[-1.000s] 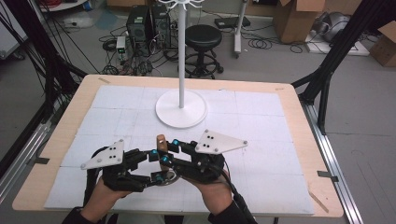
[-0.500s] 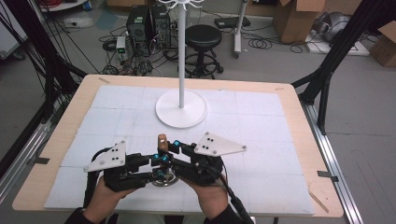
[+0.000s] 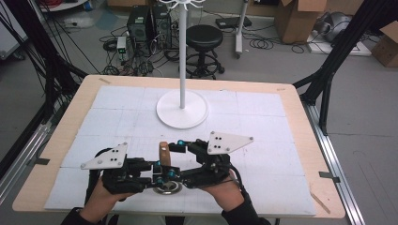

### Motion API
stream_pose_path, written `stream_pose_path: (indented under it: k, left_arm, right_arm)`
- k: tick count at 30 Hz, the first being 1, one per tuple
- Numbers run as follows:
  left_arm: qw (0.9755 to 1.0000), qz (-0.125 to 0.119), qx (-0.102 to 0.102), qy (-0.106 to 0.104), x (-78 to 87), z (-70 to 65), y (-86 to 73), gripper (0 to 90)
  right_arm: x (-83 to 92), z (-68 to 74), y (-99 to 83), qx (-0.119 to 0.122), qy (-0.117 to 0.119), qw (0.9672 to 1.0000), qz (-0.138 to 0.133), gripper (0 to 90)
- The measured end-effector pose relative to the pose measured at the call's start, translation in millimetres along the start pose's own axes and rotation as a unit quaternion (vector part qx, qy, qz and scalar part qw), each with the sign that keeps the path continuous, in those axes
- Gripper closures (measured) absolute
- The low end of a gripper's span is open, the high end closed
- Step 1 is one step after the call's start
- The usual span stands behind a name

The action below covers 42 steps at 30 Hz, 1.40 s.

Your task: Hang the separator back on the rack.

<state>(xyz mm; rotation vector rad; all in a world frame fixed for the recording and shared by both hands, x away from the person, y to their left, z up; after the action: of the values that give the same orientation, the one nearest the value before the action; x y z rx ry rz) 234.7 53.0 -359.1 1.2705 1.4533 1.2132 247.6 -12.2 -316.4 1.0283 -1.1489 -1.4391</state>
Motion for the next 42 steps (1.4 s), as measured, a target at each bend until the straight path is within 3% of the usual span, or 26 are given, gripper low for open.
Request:
stream_pose_path:
  k: [3, 10, 11, 15, 16, 18, 20, 21, 23, 25, 26, 29, 32, 37, 42]
  left_arm:
    - [0.9999, 0.002, 0.003, -0.014, -2.3, -4.2, -1.0, 72.6]
    - [0.9997, -0.002, 0.006, -0.026, -1.8, -6.3, 0.4, 72.6]
    - [0.9997, -0.002, 0.006, -0.023, -1.7, -5.9, 0.4, 72.6]
    - [0.9999, -0.009, 0.004, -0.01, 0.8, -0.4, 1.3, 72.0]
    - [0.9999, -0.014, 0.009, -0.003, 1.9, 3.0, 1.2, 68.4]
    - [0.9996, -0.013, 0.019, 0.018, 6.6, 12.0, -0.8, 46.4]
    - [0.999, -0.017, 0.015, 0.039, 14.0, 20.2, -2.2, 42.9]
    - [0.998, -0.021, 0.016, 0.057, 20.9, 27.5, -2.9, 36.1]
    - [0.9959, -0.029, 0.018, 0.084, 32.1, 39.0, -3.6, 33.4]
    - [0.9922, -0.041, 0.021, 0.116, 48.6, 53.7, -5.1, 24.6]
    - [0.9906, -0.044, 0.021, 0.127, 54.4, 58.4, -6.1, 24.6]
    - [0.9831, -0.049, 0.026, 0.174, 80.5, 75.1, -12.4, 19.1]
    - [0.9789, -0.051, 0.024, 0.197, 97.4, 83.2, -16.3, 18.6]
    - [0.9735, -0.048, 0.008, 0.224, 112.3, 93.4, -18.2, 18.6]
    - [0.9728, -0.033, -0.006, 0.229, 113.8, 96.8, -24.1, 18.9]
  right_arm:
    - [2.7, 4.5, -3.5, -0.012, 0.051, 0.9986, -0.002, 53.5]
    - [2.3, 6.2, -7.4, -0.018, 0.076, 0.9969, -0.002, 66.2]
    - [2.2, 6.1, -7.6, -0.018, 0.079, 0.9967, -0.002, 71.0]
    - [0.4, 3.3, -6.4, -0.019, 0.079, 0.9967, -0.006, 72.0]
    - [-0.7, 0.4, -5.6, -0.018, 0.076, 0.9969, -0.005, 72.1]
    - [-3.2, -12.1, 2.2, -0.016, 0.06, 0.998, -0.009, 72.2]
    - [-3.9, -16.4, 5.5, -0.015, 0.054, 0.9984, -0.011, 72.2]
    - [-6.7, -28.9, 16.3, -0.011, 0.04, 0.9991, -0.009, 72.2]
    - [-7.8, -34.0, 20.4, -0.008, 0.034, 0.9994, -0.009, 72.2]
    - [-12.6, -53.1, 38.0, -0.002, 0.016, 0.9999, -0.006, 72.2]
    - [-12.6, -53.1, 38.0, -0.002, 0.016, 0.9999, -0.006, 72.2]
    - [-18.7, -69.7, 52.9, 0.007, 0.003, 1.0, 0.002, 72.2]
    - [-26.2, -87.0, 69.5, 0.011, -0.009, 0.9999, 0.004, 72.1]
    - [-38.6, -111.9, 94.7, 0.015, -0.028, 0.9995, 0.005, 72.2]
    - [-48.7, -137.6, 121.9, 0.016, -0.043, 0.9989, 0.003, 72.1]
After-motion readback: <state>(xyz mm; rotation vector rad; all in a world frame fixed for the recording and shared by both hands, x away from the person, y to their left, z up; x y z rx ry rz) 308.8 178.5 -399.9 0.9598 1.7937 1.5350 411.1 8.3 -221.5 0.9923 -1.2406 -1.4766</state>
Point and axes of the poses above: each handheld gripper's, and its own axes: x roughly backward along the jaws, y roughly out of its top, z roughly to its left, the point moved 10 cm from there along -x, roughly forward along the jaws, and after that the axes turned 6 degrees about -z, right-handed, at the moved point
